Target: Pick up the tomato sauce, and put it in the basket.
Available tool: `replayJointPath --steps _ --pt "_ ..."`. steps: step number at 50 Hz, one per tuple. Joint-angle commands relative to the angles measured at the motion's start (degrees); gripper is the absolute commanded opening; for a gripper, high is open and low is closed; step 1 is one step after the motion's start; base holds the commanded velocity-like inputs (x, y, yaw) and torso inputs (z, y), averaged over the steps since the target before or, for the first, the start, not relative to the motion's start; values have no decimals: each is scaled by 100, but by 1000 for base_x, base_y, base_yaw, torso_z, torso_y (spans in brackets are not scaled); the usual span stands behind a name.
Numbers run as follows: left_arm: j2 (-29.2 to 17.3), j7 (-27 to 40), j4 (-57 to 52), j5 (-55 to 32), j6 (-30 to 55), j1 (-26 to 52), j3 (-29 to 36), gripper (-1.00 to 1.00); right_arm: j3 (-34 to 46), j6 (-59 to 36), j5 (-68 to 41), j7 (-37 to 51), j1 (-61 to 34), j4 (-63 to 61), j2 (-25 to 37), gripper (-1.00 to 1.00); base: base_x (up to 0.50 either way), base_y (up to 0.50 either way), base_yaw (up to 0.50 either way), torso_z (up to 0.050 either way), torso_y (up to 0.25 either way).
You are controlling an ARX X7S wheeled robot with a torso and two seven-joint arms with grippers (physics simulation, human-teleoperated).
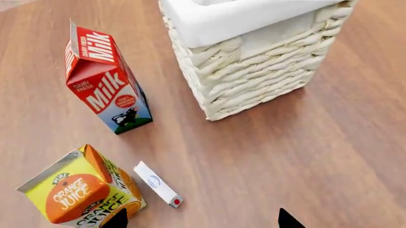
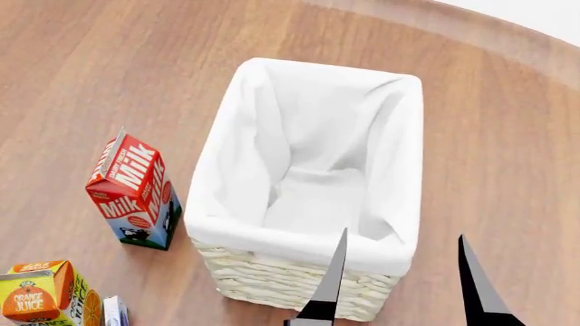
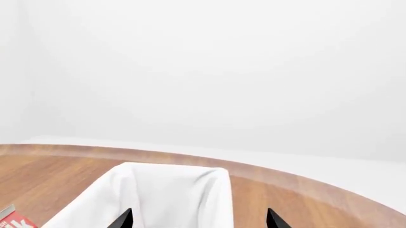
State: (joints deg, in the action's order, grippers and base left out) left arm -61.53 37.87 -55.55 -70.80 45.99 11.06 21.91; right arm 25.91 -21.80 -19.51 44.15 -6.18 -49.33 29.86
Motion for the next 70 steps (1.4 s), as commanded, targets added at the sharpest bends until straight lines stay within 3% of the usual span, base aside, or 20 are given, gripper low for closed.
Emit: replayJointPath --steps 1,25,43,60,70 --pt "0 11 -11 -468 60 23 107 100 5 -49 -14 19 -26 -31 18 100 0 0 0 0 0" --pt "92 19 223 -829 6 -321 338 100 37 -115 -26 52 -79 -81 32 100 0 0 0 0 0" --pt "185 -73 347 -375 121 -594 614 100 53 -8 -13 56 -24 -20 38 100 0 0 0 0 0" --pt "-163 -81 371 -99 -200 -974 452 100 118 118 19 16 -26 91 1 100 0 0 0 0 0" --pt "-117 -173 753 120 -217 -1035 504 100 123 125 21 36 -12 70 8 100 0 0 0 0 0"
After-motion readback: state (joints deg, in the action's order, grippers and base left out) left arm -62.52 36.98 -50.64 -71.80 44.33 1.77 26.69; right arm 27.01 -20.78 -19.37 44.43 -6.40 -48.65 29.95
